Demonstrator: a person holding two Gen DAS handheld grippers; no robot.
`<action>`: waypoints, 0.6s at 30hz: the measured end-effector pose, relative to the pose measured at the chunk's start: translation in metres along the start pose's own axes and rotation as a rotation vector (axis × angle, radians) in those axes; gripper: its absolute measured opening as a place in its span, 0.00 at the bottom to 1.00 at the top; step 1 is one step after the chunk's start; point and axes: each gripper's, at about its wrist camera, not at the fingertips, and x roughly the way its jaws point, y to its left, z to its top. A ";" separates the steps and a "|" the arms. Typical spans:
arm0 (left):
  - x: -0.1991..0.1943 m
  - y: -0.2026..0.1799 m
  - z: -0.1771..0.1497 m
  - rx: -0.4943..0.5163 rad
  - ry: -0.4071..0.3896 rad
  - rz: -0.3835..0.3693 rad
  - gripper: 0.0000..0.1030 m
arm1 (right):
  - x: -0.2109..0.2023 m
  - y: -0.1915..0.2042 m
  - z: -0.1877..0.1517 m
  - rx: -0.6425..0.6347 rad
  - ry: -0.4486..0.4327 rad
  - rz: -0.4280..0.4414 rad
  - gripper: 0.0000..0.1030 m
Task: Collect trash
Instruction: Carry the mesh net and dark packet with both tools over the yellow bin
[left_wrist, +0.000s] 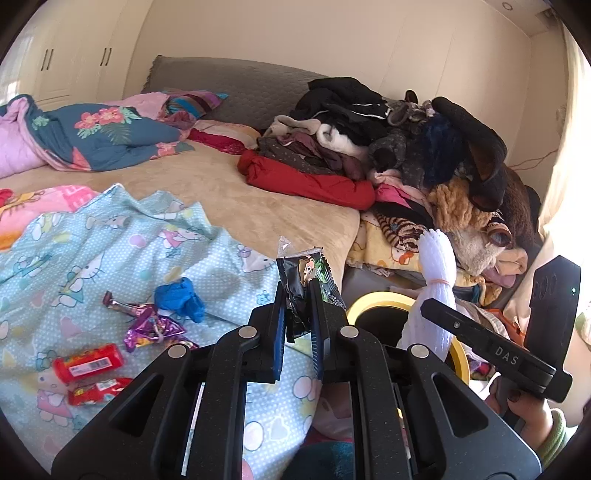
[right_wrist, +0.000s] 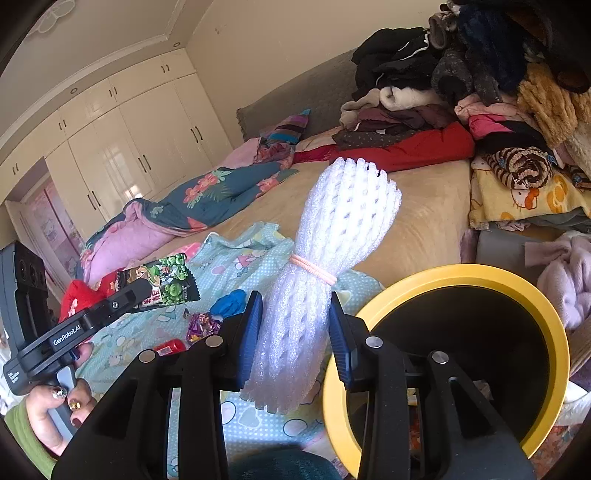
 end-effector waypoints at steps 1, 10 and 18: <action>0.001 -0.002 0.000 0.003 0.001 -0.002 0.07 | -0.001 -0.002 0.000 0.004 -0.002 -0.003 0.33; 0.010 -0.023 -0.006 0.043 0.028 -0.035 0.07 | -0.011 -0.018 0.003 0.015 -0.021 -0.043 0.33; 0.021 -0.043 -0.014 0.077 0.058 -0.069 0.07 | -0.017 -0.039 0.003 0.036 -0.028 -0.087 0.33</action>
